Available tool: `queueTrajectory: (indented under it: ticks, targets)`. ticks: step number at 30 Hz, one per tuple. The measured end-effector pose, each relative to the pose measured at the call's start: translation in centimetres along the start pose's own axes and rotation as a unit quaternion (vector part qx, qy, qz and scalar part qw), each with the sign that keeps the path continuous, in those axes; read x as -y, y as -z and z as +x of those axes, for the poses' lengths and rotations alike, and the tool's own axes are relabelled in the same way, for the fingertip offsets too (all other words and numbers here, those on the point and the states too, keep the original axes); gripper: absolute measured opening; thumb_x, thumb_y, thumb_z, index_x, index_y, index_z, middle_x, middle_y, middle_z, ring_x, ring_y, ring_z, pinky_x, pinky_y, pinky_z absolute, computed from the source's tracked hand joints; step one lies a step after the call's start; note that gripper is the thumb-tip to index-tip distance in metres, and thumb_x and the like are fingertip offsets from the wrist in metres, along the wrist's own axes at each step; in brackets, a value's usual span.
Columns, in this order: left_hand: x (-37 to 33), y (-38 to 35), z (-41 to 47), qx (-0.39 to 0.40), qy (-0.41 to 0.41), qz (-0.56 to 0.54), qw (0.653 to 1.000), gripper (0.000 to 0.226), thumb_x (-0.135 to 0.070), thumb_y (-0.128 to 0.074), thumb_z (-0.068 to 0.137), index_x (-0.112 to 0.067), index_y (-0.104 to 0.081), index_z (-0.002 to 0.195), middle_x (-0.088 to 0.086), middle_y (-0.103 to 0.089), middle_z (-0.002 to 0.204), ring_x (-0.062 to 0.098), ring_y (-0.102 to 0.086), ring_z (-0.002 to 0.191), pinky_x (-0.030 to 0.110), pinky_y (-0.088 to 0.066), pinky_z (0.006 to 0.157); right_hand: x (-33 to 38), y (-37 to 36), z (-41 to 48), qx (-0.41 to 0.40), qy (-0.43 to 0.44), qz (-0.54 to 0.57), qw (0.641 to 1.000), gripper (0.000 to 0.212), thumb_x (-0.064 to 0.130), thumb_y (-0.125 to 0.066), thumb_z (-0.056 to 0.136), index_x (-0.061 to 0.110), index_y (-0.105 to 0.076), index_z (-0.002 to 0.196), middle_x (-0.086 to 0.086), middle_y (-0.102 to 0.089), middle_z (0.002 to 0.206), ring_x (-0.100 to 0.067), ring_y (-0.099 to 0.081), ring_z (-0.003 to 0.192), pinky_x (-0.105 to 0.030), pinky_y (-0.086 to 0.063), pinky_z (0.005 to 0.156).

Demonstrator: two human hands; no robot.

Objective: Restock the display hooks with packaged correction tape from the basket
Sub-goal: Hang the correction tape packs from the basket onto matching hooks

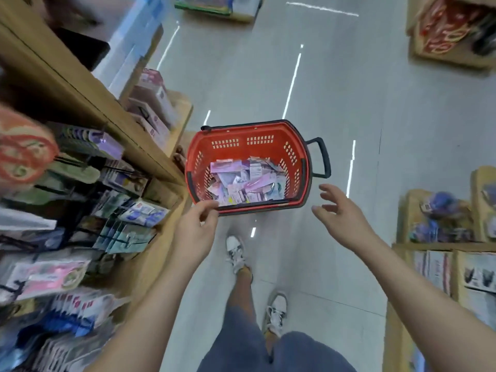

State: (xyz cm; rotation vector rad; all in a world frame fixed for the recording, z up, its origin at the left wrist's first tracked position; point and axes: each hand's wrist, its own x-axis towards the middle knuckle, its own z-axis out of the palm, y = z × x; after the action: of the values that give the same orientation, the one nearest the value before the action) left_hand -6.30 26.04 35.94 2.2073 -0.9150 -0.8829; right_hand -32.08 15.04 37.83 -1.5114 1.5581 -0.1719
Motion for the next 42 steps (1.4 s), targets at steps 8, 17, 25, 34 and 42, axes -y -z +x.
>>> queueTrajectory:
  ticks: [8,17,25,34,42]
  targets:
    - [4.2,-9.7,17.6,0.116,0.047,0.039,0.991,0.030,-0.007,-0.059,0.092,-0.018,-0.070,0.118,-0.003,-0.070,0.115,0.013,-0.062,0.109,0.017,-0.040,0.087,-0.5,-7.5,19.1,0.051,-0.003,-0.094,0.994,0.049,0.015,-0.064,0.090,0.022,-0.053,0.137,0.000,-0.065,0.119,-0.020,-0.062,0.102,-0.028,-0.047,0.092]
    - [18.0,-23.8,36.1,0.305,-0.032,0.281,0.909,0.083,-0.003,-0.067,0.080,-0.014,-0.029,0.152,0.007,-0.034,0.156,0.027,-0.028,0.143,0.039,-0.030,0.116,-10.4,-21.1,40.9,0.227,0.107,-0.334,0.908,0.075,0.035,-0.061,0.095,0.011,-0.024,0.155,-0.013,-0.023,0.162,-0.031,-0.024,0.148,-0.041,-0.027,0.119]
    - [26.0,-31.8,41.8,0.333,-0.093,0.438,0.830,0.095,-0.026,-0.078,0.077,-0.020,-0.019,0.151,0.009,-0.039,0.148,0.032,-0.035,0.136,0.055,-0.032,0.107,-16.5,-28.9,50.4,0.311,0.132,-0.473,0.814,0.068,0.045,-0.053,0.097,0.026,-0.020,0.154,-0.009,-0.035,0.150,-0.030,-0.034,0.140,-0.065,-0.026,0.109]
    - [27.8,-29.6,41.7,0.386,-0.023,0.339,0.858,0.053,-0.028,-0.081,0.076,-0.027,-0.050,0.119,-0.002,-0.065,0.110,0.023,-0.061,0.081,0.032,-0.045,0.061,-18.9,-28.3,50.6,0.352,0.020,-0.356,0.866,0.040,0.050,-0.083,0.071,0.021,-0.063,0.090,-0.001,-0.065,0.092,-0.025,-0.061,0.089,-0.032,-0.049,0.071]
    - [23.2,-23.8,42.8,0.147,0.212,-0.191,0.947,0.060,-0.021,-0.086,0.066,-0.016,-0.061,0.120,-0.002,-0.075,0.104,0.017,-0.073,0.092,0.034,-0.058,0.078,-19.1,-24.1,50.0,0.276,-0.203,0.098,0.934,0.068,0.031,-0.084,0.065,0.021,-0.057,0.127,-0.009,-0.073,0.109,-0.026,-0.071,0.099,-0.041,-0.057,0.088]
